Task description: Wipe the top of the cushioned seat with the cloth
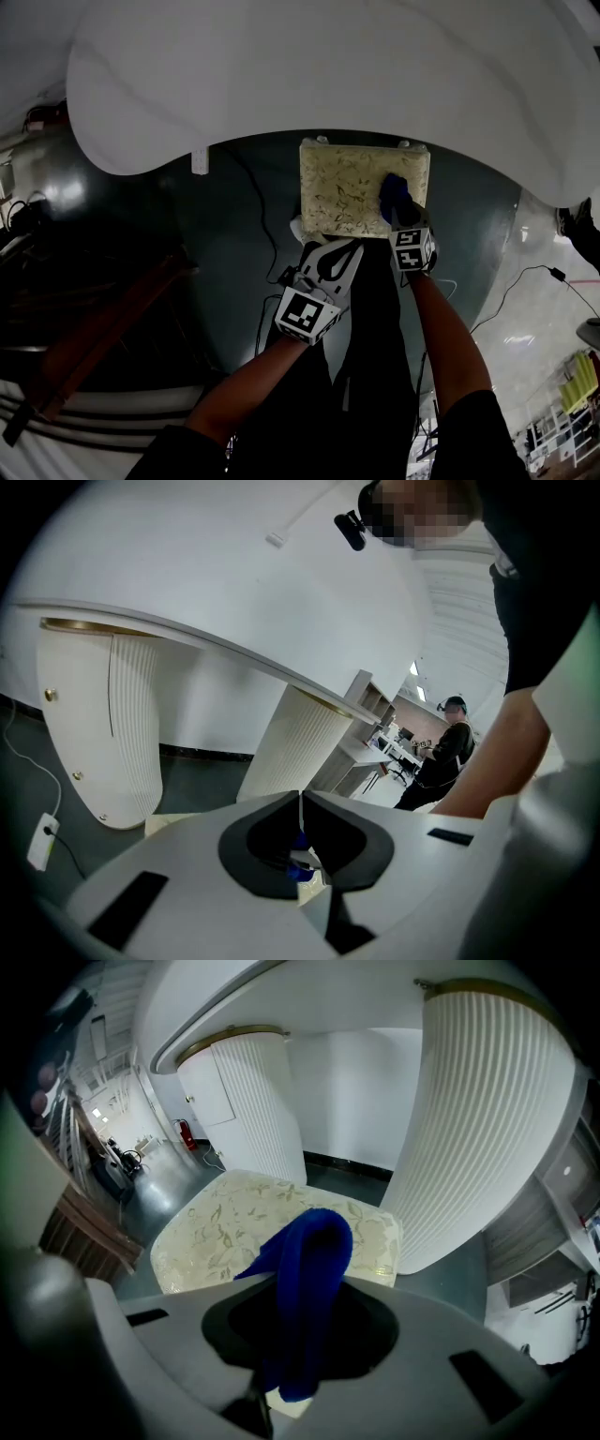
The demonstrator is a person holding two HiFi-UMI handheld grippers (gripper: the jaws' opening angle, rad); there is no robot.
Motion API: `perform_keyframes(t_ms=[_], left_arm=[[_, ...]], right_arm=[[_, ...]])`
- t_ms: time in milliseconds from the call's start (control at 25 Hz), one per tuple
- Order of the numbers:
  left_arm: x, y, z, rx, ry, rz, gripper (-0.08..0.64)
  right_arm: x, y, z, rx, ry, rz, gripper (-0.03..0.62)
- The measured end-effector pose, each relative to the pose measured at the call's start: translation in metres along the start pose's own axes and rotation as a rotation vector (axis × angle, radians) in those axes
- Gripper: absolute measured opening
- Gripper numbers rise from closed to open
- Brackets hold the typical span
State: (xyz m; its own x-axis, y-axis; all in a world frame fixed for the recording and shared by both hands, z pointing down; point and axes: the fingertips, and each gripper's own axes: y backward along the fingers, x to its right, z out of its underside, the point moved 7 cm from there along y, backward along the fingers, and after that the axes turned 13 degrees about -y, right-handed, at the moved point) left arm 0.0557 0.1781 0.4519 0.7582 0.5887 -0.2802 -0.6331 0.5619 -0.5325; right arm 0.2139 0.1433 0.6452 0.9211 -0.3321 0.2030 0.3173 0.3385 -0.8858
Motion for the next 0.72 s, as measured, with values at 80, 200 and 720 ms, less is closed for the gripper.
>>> perform_keyframes(t_ms=[80, 200, 720], left_arm=[[0.003, -0.004, -0.003, 0.001, -0.003, 0.002, 0.023], [0.007, -0.012, -0.007, 0.005, -0.009, 0.005, 0.023], [0.019, -0.025, -0.025, 0.030, -0.005, 0.022, 0.023]], right_arm=[[0.005, 0.002, 0.001, 0.002, -0.005, 0.002, 0.097], [0.012, 0.002, 0.003, 0.006, -0.013, 0.007, 0.097], [0.041, 0.012, 0.009, 0.011, -0.014, 0.046, 0.097]])
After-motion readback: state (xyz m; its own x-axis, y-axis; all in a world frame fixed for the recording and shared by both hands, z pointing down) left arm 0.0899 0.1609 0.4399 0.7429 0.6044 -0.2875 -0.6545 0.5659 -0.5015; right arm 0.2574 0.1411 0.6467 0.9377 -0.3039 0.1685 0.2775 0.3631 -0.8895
